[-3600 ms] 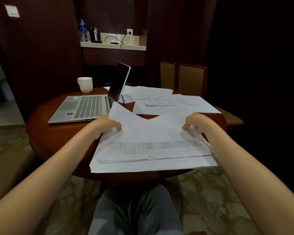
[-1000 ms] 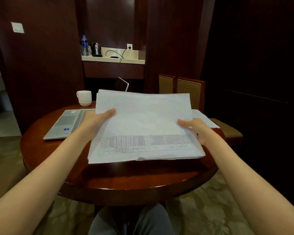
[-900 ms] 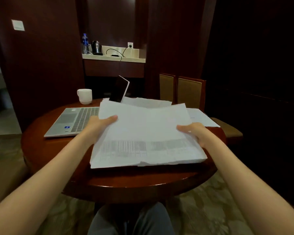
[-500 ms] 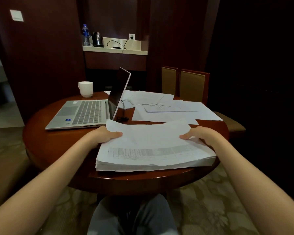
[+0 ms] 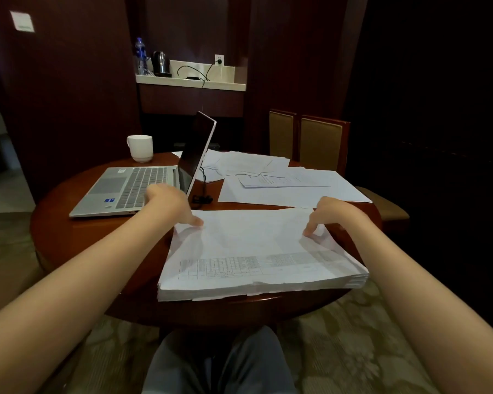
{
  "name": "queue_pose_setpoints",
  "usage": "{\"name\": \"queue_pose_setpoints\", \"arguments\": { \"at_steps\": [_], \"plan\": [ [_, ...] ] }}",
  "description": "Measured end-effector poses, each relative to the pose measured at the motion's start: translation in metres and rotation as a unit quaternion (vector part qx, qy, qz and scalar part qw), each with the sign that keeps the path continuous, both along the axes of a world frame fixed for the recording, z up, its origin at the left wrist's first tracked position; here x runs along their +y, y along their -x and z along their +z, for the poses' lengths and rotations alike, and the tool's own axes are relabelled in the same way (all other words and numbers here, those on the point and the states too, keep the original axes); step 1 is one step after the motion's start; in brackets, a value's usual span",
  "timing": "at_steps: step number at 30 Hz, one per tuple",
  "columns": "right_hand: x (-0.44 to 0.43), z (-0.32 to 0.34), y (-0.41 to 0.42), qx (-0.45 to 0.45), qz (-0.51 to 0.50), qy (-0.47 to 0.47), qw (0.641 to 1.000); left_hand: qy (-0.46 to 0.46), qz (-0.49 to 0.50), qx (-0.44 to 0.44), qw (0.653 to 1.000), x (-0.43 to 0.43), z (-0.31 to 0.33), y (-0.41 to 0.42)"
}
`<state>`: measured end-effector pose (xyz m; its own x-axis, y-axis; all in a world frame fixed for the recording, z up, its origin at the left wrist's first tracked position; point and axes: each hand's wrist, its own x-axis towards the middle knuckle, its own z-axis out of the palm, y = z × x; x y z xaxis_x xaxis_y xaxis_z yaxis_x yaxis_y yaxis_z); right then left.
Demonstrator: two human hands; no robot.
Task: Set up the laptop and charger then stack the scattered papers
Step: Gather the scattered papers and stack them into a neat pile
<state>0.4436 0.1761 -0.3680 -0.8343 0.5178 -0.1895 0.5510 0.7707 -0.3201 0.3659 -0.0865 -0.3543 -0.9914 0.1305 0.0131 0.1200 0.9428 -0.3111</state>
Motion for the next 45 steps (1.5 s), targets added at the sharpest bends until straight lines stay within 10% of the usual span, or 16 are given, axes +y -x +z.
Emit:
{"name": "queue_pose_setpoints", "arguments": {
  "at_steps": [11, 26, 37, 45],
  "plan": [
    [0.004, 0.012, 0.053, 0.102, 0.036, 0.052, 0.993, -0.262, -0.147, -0.078, 0.951, 0.078, 0.014, 0.037],
    [0.026, -0.014, 0.115, 0.117, 0.13, 0.047, 0.983, -0.498, -0.074, -0.201, 0.84, 0.124, -0.005, 0.111],
    [0.008, -0.031, 0.173, 0.047, 0.193, -0.081, 0.977, -0.453, -0.035, -0.151, 0.878, 0.118, -0.047, 0.158],
    [-0.008, -0.038, 0.221, 0.072, 0.188, -0.095, 0.975, -0.546, -0.039, -0.126, 0.827, 0.113, -0.061, 0.171]
  ]
}}
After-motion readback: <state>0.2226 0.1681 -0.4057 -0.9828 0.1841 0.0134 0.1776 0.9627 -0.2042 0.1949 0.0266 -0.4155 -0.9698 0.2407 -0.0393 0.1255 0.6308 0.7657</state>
